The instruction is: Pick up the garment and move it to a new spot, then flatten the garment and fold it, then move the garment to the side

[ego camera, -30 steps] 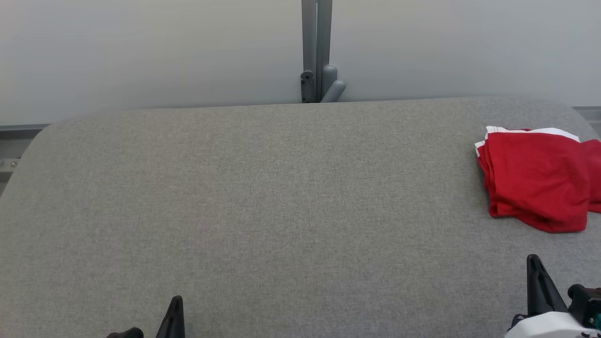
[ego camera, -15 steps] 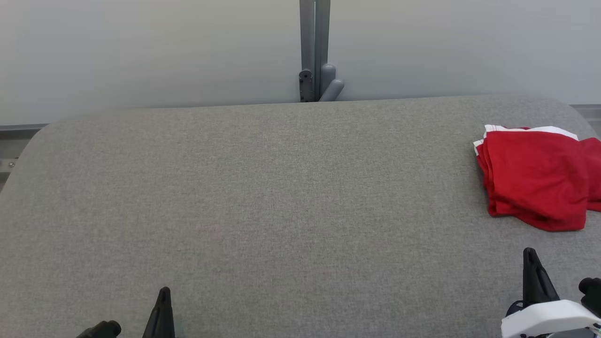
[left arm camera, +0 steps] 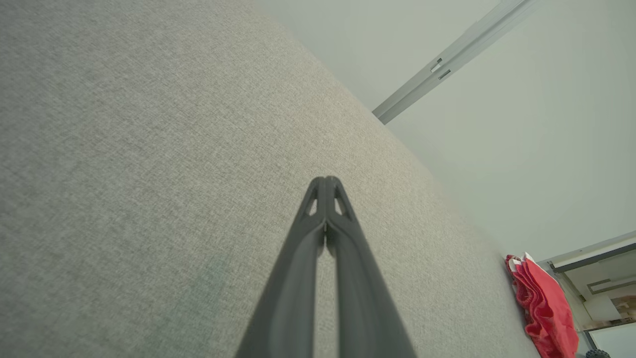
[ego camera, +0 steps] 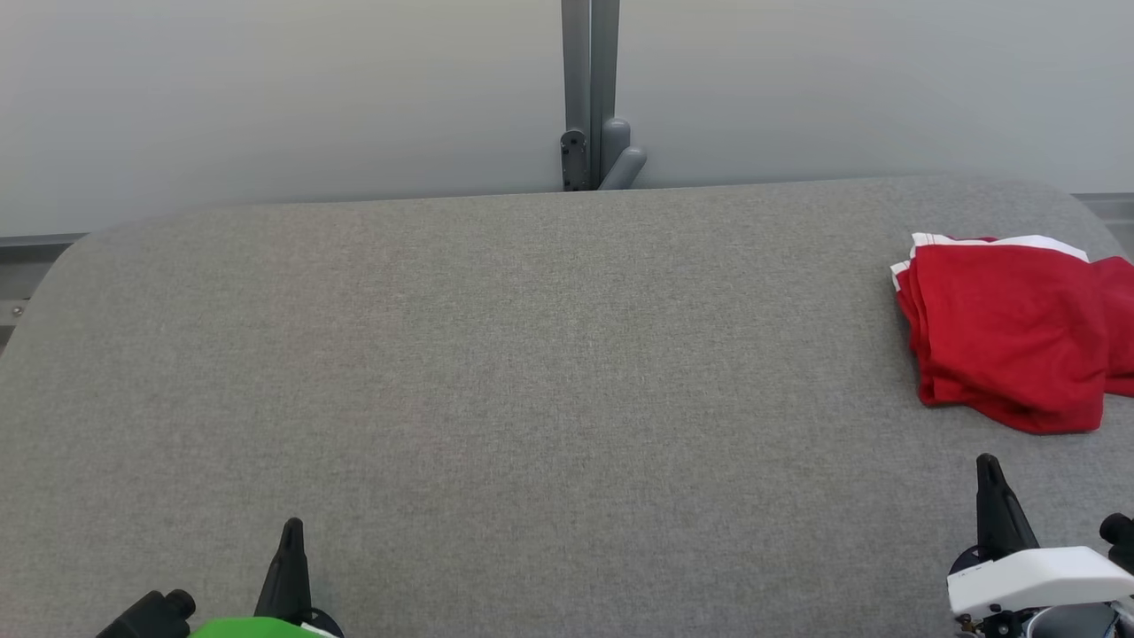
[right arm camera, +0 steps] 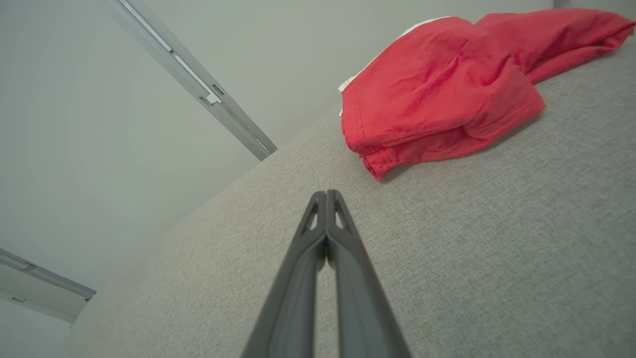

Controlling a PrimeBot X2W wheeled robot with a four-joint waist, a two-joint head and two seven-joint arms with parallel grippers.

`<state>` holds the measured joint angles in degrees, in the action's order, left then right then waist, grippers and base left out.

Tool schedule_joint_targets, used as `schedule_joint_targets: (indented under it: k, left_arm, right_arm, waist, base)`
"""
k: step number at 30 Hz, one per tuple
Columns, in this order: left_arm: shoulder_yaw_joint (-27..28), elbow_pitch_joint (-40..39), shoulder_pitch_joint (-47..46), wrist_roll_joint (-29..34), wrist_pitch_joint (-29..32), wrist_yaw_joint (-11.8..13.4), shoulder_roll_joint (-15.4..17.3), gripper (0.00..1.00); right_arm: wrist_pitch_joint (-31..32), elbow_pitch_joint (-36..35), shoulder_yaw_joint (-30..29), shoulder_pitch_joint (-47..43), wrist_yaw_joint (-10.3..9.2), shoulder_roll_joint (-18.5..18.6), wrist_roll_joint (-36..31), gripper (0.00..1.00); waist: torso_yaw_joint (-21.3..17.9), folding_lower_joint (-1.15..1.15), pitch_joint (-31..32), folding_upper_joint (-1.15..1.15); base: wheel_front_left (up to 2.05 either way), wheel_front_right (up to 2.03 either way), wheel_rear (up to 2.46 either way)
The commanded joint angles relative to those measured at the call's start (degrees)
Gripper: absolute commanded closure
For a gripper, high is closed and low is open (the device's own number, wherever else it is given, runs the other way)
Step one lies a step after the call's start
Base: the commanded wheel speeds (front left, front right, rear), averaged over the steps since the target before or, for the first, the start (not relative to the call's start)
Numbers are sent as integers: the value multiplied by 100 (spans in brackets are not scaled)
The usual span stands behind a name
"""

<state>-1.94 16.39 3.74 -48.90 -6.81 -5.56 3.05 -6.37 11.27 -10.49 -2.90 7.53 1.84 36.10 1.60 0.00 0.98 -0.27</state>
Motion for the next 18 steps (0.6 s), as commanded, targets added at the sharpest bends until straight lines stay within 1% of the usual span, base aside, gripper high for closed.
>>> schedule_joint_targets:
  k: [1,18]
  left_arm:
    - [42,-101,-168,-165,30,-38,61,100]
    - [221,-160,-375,-1280,342,-81,78,100]
  right_arm:
    - [41,-51,9,158,-1,53,193,100]
    - [358,16,124,349,-2,70,1602,100]
  waist:
    - [-1,0,-1,7]
    - [-31,0,-22,11]
  base:
    - [0,0,0]
    - [0,0,0]
